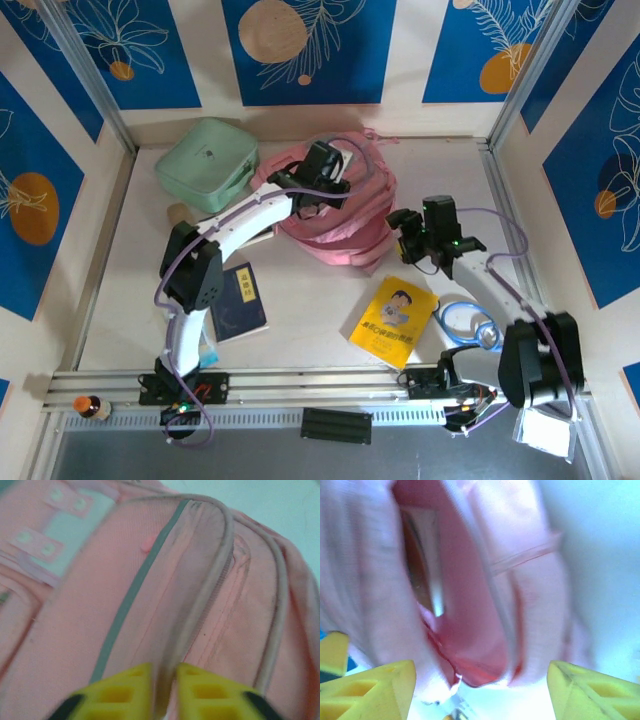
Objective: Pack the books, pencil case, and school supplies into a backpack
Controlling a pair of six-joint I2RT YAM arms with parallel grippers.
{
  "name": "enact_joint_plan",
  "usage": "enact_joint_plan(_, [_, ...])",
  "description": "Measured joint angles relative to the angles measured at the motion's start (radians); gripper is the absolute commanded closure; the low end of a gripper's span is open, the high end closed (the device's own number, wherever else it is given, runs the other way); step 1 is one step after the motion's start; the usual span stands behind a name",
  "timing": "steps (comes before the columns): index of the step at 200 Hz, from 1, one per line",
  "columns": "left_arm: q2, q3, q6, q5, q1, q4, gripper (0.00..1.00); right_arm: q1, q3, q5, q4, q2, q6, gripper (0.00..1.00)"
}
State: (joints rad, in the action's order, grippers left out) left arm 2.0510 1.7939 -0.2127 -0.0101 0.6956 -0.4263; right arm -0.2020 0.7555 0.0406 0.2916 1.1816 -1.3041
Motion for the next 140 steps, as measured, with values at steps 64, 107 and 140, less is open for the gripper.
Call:
enact_joint_plan(64, [-0.083,-0.268,-0.113,0.151,-0.012,0.066,0.1,0.035,-0.053,0.066,0.272,-0.143,0.154,0.27])
enact_joint_plan(107, [-0.174,-0.359,-0.174,0.194,-0.012,0.125,0.0,0.001,-0.112,-0.001,0.303,-0.069,0.171,0.28])
enact_joint_plan(140, [-0.179,-0.379,-0.192,0.202,-0.012,0.134,0.0,-0.028,-0.123,-0.026,0.284,0.013,0.171,0.28])
